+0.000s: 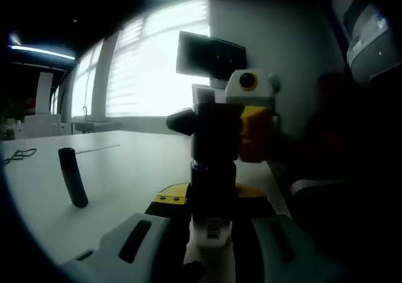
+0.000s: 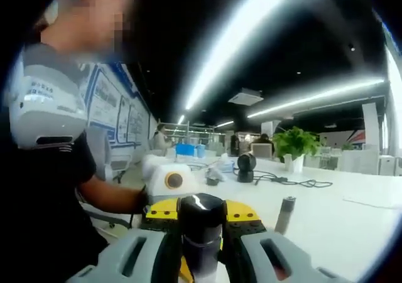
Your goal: Pick up cosmetic bottle twist off cap place on table pick up cap screw tight cap place on table
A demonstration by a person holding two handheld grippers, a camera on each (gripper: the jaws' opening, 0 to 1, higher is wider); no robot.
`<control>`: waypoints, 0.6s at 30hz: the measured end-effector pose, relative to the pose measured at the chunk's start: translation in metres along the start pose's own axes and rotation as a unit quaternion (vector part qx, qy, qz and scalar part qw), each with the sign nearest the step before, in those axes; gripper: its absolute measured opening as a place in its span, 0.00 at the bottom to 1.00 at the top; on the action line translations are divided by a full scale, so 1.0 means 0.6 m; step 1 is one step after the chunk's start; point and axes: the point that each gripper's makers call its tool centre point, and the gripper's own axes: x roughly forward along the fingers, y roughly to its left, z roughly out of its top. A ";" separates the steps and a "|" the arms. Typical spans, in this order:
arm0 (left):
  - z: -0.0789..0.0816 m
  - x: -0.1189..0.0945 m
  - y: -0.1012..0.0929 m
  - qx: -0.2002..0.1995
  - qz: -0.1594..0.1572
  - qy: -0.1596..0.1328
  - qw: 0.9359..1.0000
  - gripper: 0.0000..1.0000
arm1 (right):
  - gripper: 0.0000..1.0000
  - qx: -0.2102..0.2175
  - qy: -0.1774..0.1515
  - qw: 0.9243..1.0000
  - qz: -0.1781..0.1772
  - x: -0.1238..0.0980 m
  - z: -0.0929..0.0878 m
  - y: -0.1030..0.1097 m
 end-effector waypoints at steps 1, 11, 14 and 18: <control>0.000 0.000 0.000 -0.001 0.000 0.000 1.000 0.14 | 0.18 0.005 -0.002 1.000 0.008 0.001 -0.001 0.000; -0.001 0.001 0.002 -0.003 -0.001 0.000 1.000 0.14 | 0.18 0.033 -0.014 0.995 0.095 0.003 -0.001 0.005; -0.001 0.001 0.001 -0.002 -0.001 0.000 1.000 0.14 | 0.18 0.040 -0.023 0.992 0.118 0.004 -0.002 0.005; -0.001 0.001 0.000 -0.002 -0.002 0.000 1.000 0.14 | 0.18 0.033 -0.024 0.990 0.136 0.005 -0.001 0.009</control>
